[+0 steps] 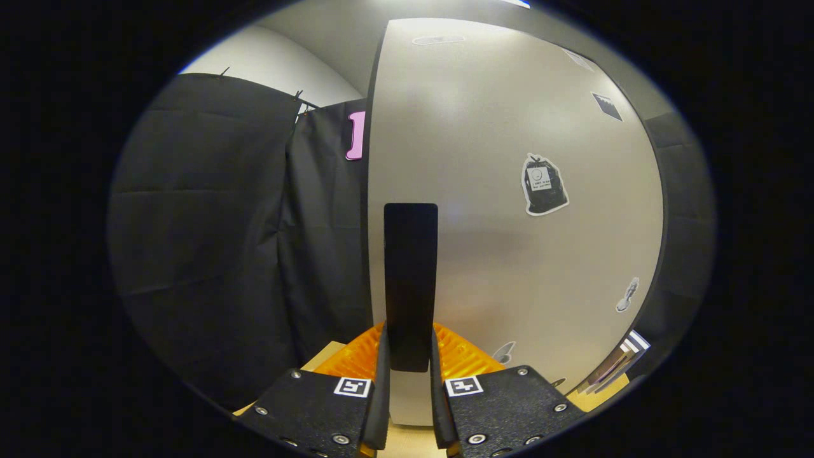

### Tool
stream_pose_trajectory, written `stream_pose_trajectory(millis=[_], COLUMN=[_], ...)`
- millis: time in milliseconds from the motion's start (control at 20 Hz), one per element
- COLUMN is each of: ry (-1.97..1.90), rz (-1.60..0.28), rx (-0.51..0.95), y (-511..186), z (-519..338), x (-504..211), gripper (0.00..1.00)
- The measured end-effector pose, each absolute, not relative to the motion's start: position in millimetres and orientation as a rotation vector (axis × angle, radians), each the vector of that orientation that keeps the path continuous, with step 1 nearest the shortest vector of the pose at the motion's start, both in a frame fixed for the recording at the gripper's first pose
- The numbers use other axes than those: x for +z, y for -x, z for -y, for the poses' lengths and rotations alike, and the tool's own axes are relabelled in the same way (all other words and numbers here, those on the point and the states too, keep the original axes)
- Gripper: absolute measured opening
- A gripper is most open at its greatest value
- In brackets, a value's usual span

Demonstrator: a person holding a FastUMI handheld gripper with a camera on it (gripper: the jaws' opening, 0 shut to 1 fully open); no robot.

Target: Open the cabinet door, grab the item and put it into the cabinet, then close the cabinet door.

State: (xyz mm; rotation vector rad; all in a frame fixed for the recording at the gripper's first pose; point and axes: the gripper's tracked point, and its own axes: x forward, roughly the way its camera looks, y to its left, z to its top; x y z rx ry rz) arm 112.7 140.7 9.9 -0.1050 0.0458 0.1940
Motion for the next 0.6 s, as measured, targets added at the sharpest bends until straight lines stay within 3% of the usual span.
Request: stream_pose_trajectory(millis=[300, 600], ry=[0.134, 0.087], rz=[-0.05, -0.072], rx=[0.184, 0.265], y=[-79, -64], z=[-135, -130], x=[9, 12], gripper=[0.29, 0.27])
